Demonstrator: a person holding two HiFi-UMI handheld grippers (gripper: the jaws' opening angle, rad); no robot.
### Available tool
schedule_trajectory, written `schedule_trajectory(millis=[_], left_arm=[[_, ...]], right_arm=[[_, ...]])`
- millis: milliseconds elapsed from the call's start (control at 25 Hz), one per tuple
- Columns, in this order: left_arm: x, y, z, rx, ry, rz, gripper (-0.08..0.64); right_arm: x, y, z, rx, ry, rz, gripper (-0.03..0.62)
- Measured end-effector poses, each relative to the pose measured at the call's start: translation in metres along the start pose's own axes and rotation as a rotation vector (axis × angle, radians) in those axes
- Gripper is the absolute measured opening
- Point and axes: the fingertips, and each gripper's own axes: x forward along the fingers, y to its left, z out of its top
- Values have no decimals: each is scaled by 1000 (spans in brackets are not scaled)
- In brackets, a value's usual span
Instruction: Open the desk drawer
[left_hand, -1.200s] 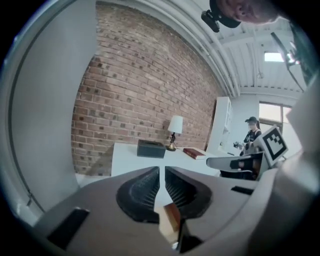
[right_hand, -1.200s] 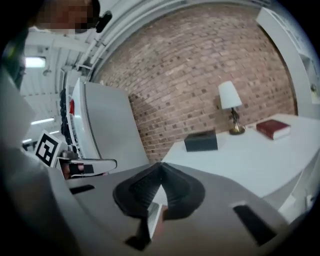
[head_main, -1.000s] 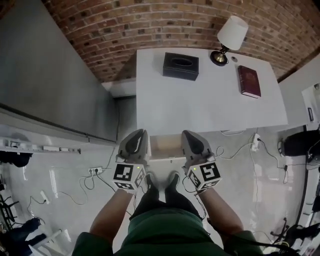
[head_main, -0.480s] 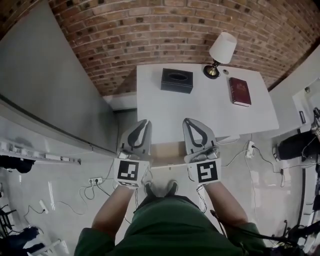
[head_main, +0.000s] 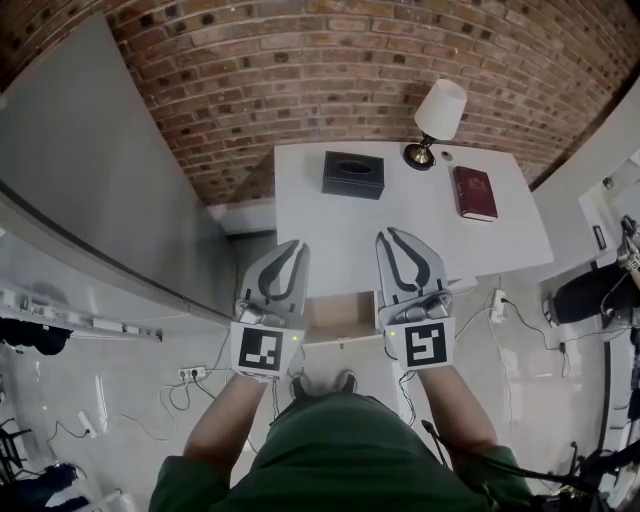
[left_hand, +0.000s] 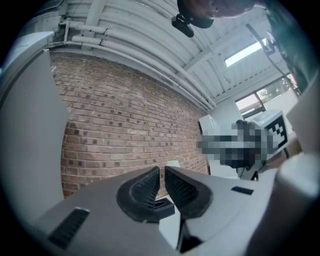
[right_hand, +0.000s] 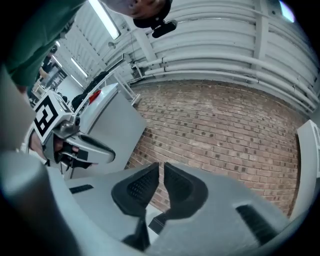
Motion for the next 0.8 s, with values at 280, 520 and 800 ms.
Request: schedule_trajectory(millis=[280, 520, 800], left_arm=[[-4, 3, -3, 7, 12, -9, 29], [-7, 0, 0, -1, 6, -19, 29], [-15, -5, -4, 2, 20, -25, 29]], right_arm=[[-2, 3, -3, 53, 36, 28, 0], [-10, 7, 2, 54, 15, 14, 0], [-19, 8, 4, 63, 14, 18, 0]])
